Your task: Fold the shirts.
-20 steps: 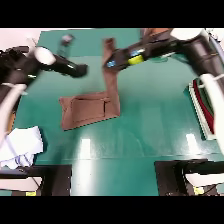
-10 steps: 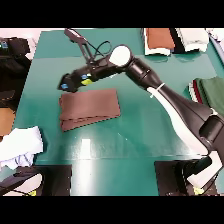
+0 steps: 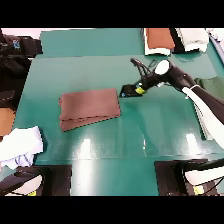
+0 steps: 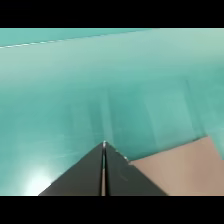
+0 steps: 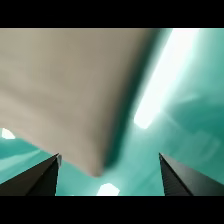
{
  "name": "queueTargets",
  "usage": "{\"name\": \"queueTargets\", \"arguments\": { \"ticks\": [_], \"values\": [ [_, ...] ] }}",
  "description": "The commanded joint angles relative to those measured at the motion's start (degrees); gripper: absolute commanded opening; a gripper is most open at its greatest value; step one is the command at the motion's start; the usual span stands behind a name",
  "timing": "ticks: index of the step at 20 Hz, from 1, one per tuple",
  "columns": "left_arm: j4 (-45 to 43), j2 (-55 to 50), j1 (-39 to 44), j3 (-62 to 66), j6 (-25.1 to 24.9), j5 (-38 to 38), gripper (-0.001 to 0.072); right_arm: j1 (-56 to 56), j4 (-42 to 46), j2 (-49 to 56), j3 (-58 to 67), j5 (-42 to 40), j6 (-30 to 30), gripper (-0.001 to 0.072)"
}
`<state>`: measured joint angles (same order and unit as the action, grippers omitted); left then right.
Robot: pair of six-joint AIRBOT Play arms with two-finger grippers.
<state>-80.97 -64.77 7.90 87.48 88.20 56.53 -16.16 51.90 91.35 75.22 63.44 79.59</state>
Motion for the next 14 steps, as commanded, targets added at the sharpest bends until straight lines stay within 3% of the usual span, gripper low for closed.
{"name": "queueTargets", "arguments": {
  "ticks": [1, 3, 6, 8, 10, 11, 13, 14],
  "values": [
    [1.1, -0.9, 0.6, 0.0, -0.2, -0.3, 0.0023, 3.5, -7.6, 3.4, -5.0, -1.0, 0.7, 0.0696],
    [1.8, -1.3, 0.6, 0.0, -0.2, 0.0, 0.0023, 1.3, -13.8, 6.7, -3.7, -3.1, -1.7, 0.0653],
    [3.7, -2.2, 0.6, 0.0, -0.2, 0.1, 0.0023, -4.2, -17.8, 12.8, 2.7, -4.5, -1.7, 0.0645],
    [6.3, -2.3, 0.6, 0.0, -0.2, -0.4, 0.0023, -7.8, -20.0, 17.1, 7.6, -4.9, -1.7, 0.0563],
    [8.3, -2.3, 0.6, 0.0, -0.2, -0.5, 0.0023, -11.3, -20.3, 21.0, 13.2, -6.5, -1.7, 0.0323],
    [9.2, -2.2, 0.6, 0.0, -0.2, -0.4, 0.0022, -12.4, -20.3, 22.2, 15.5, -7.5, -1.7, 0.0259],
    [9.8, -2.2, 1.3, 0.0, -0.2, -0.3, 0.0022, -13.0, -20.2, 23.4, 20.1, -7.9, -1.7, 0.0018],
    [9.6, -2.3, 2.4, 0.0, -0.2, -0.3, 0.0022, -12.2, -19.5, 23.4, 22.1, -7.6, -1.7, 0.0016]
  ]
}}
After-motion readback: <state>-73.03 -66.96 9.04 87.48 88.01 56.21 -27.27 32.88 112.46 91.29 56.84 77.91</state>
